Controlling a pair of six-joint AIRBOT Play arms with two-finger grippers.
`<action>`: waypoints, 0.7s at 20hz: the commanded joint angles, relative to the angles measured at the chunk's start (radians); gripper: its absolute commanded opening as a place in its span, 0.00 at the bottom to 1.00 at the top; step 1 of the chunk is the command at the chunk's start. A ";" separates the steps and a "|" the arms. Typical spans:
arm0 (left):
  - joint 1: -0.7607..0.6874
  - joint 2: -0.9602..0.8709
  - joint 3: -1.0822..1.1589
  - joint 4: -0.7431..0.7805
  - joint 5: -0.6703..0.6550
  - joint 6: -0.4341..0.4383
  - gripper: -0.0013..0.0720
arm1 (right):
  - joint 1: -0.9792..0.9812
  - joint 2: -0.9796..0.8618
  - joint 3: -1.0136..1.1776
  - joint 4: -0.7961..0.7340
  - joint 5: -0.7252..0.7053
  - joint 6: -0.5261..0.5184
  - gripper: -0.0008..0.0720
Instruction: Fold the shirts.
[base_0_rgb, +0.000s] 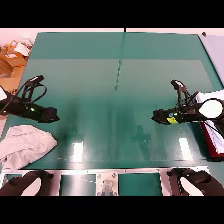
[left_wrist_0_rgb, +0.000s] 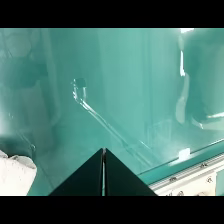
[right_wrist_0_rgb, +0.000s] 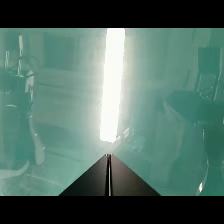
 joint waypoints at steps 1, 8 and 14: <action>-0.001 0.001 0.000 0.016 0.016 -0.001 0.05 | 0.001 0.001 -0.001 0.000 0.000 0.000 0.02; 0.039 0.001 -0.082 0.689 0.083 -0.333 1.00 | 0.001 0.001 -0.001 0.000 0.000 0.000 0.02; 0.306 0.001 -0.375 0.694 0.151 -0.334 1.00 | 0.001 0.001 -0.001 0.000 0.000 0.000 0.02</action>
